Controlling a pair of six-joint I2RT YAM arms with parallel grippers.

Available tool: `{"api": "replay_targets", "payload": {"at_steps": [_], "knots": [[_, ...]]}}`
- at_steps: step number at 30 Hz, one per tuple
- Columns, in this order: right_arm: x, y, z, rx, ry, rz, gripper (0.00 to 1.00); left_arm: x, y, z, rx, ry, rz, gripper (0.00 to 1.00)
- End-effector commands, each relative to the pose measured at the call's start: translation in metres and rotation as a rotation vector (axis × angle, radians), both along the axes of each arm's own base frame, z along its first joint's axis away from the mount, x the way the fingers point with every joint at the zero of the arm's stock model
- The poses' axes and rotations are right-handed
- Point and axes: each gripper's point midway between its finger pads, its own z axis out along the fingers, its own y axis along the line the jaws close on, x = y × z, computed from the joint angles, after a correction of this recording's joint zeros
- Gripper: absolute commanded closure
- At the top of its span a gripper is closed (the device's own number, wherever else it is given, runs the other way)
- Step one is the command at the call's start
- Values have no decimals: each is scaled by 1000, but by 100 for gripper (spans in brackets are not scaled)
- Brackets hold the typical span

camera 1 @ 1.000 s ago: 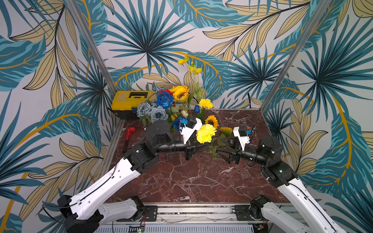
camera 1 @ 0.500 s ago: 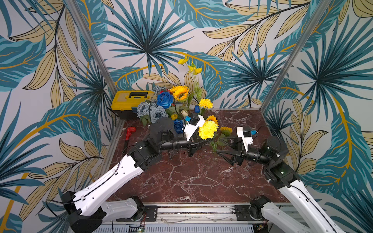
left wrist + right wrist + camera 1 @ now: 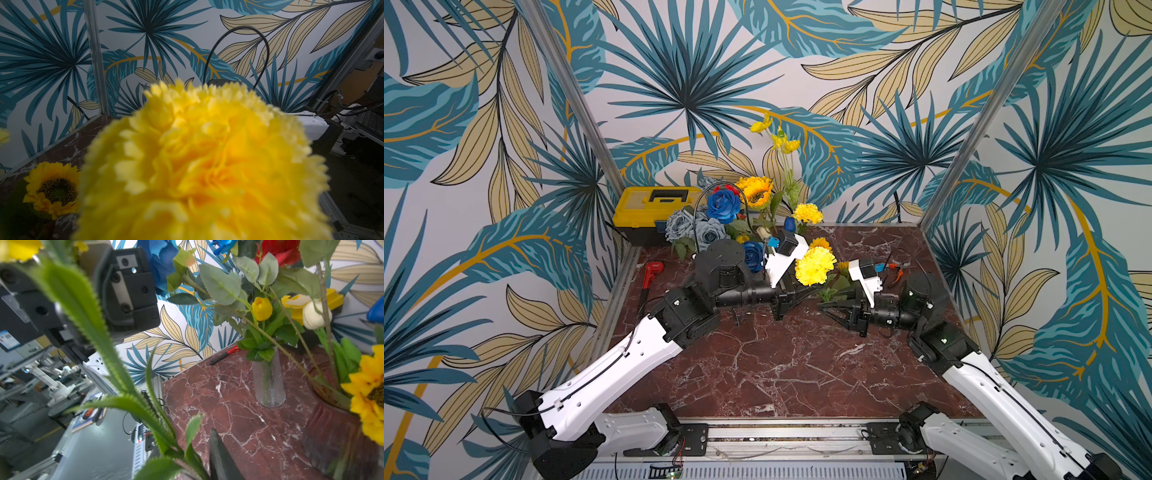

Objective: Pick out yellow flowers from the vase
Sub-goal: Pick up the flower from the vase, then place the flower at the center of the board.

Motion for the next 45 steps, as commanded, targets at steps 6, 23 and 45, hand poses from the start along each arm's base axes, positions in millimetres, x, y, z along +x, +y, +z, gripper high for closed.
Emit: {"api": "replay_targets", "payload": {"at_steps": [6, 23, 45], "knots": [[-3, -1, 11, 17, -34, -1, 92, -1, 1, 16, -33, -37, 6, 77], [72, -59, -15, -143, 20, -562, 100, 4, 47, 60, -147, -190, 282, 1], [176, -116, -197, -544, 716, -689, 100, 26, 207, 42, -261, -138, 945, 1]]}}
